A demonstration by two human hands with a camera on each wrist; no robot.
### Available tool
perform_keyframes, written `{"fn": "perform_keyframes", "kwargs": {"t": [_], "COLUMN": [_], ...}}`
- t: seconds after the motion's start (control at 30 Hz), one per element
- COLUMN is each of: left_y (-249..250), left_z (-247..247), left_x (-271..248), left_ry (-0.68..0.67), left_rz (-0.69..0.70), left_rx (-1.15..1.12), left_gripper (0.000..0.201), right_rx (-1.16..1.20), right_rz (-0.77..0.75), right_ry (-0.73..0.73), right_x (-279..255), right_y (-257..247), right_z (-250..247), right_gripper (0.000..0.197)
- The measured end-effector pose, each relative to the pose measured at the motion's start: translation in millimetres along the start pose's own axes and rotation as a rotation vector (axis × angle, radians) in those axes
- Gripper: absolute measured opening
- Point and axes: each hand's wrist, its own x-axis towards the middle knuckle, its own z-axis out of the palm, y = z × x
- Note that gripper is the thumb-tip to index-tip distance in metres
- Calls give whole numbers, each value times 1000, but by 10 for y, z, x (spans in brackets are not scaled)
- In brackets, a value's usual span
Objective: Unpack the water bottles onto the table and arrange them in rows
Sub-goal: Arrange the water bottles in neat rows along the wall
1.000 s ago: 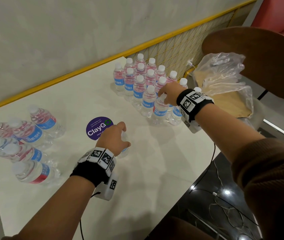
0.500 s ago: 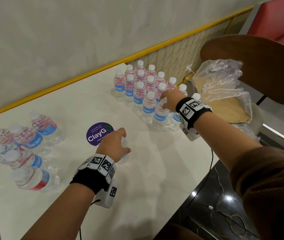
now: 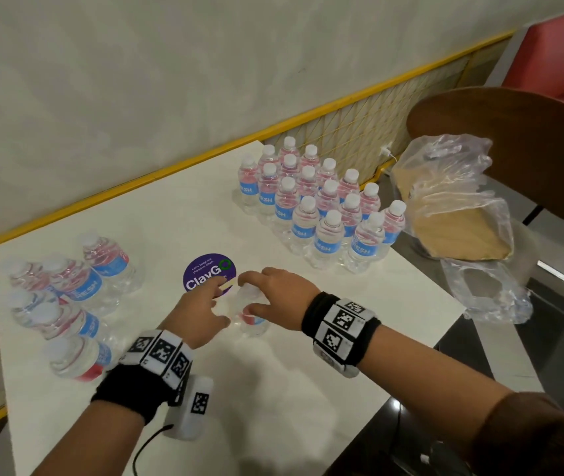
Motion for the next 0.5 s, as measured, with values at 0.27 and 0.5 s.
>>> {"fn": "perform_keyframes", "kwargs": {"t": [0.27,0.5], "left_y": [-636,-856], "left_z": [-613,-552], "left_x": [-325,-436], "left_ry": [493,459], "left_rz": [-308,-529], "left_rx": [474,345], "left_gripper": [44,51], "right_rx": [-33,24], "right_rz": [43,165], "right_ry": [65,69], "right_x": [38,-131], "right_y": [138,337], "right_z": [-72,-231], "right_gripper": [35,30]}}
